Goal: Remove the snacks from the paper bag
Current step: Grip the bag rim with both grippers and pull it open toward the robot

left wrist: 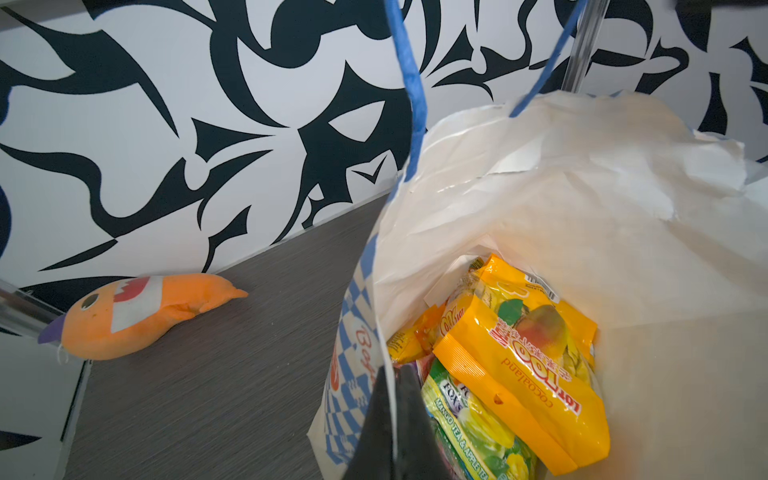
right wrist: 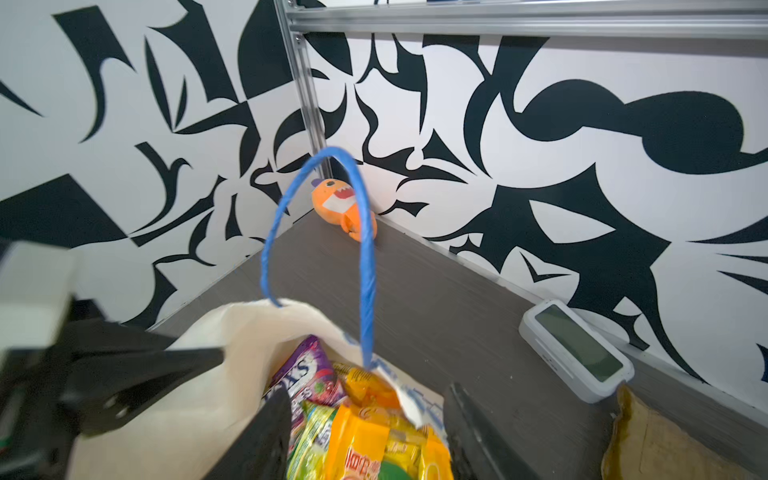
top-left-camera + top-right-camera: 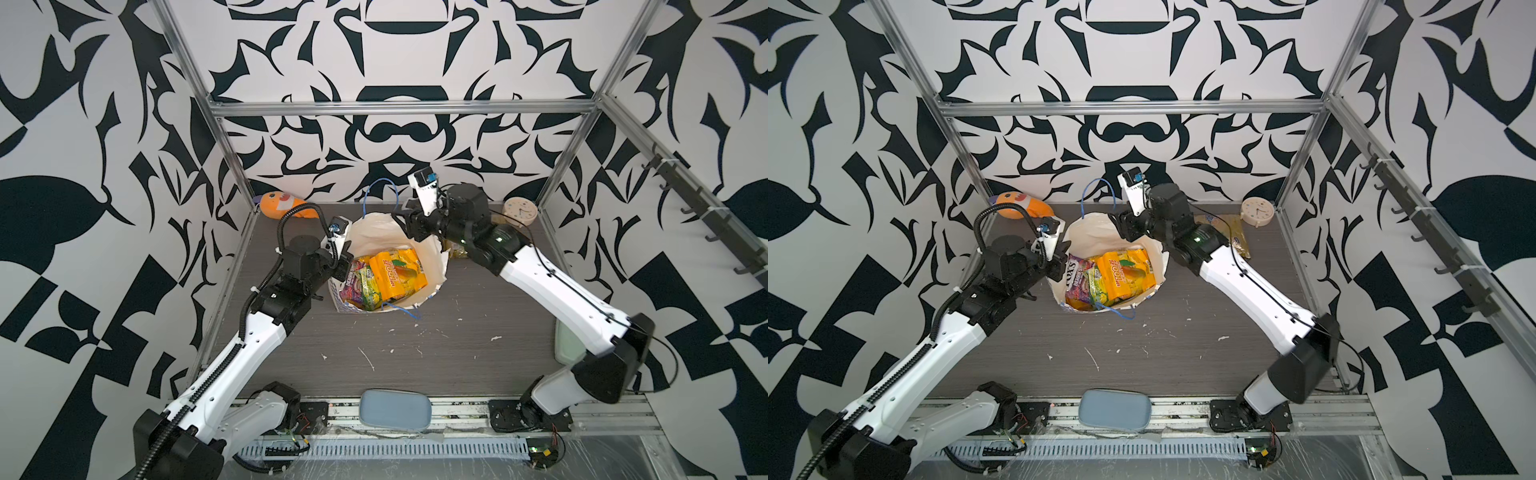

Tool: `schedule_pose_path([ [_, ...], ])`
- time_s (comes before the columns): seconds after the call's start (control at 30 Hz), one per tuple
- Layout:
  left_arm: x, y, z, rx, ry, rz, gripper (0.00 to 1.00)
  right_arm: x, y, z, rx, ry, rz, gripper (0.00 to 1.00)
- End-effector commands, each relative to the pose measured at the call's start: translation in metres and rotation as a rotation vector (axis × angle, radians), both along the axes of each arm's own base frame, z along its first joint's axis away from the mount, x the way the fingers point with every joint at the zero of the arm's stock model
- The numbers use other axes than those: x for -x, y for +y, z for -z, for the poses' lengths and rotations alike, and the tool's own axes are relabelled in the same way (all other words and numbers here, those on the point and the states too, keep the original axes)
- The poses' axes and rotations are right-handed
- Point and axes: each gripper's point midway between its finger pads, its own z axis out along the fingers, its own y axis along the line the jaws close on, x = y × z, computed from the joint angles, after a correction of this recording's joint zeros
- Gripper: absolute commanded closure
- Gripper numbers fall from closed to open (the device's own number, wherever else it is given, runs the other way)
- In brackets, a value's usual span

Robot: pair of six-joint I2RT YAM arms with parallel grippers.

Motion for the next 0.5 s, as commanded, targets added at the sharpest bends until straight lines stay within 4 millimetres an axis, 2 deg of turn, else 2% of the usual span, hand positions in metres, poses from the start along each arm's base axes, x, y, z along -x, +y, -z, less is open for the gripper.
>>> schedule_pose_path([
  [0.0,0.002,-0.004,-0.025,0.043,-0.085,0.008,1.00,0.034,0.006,-0.006,-0.028,0.006,-0.070,0.38],
  [0.07,0.004,-0.006,-0.025,0.044,-0.083,0.014,1.00,0.048,0.014,0.016,0.015,0.061,-0.103,0.37],
  [0.23,0.005,-0.004,-0.021,0.042,-0.083,-0.009,1.00,0.066,0.026,0.078,0.145,0.175,-0.070,0.34],
  [0.33,0.009,-0.003,-0.021,0.044,-0.092,-0.009,1.00,0.061,0.031,0.108,0.142,0.294,-0.019,0.33],
  [0.4,0.013,-0.003,-0.028,0.050,-0.112,-0.004,1.00,0.052,0.030,0.125,0.168,0.339,0.041,0.27],
  [0.47,0.017,-0.003,-0.033,0.061,-0.126,0.007,1.00,0.043,0.031,0.139,0.195,0.372,0.091,0.14],
])
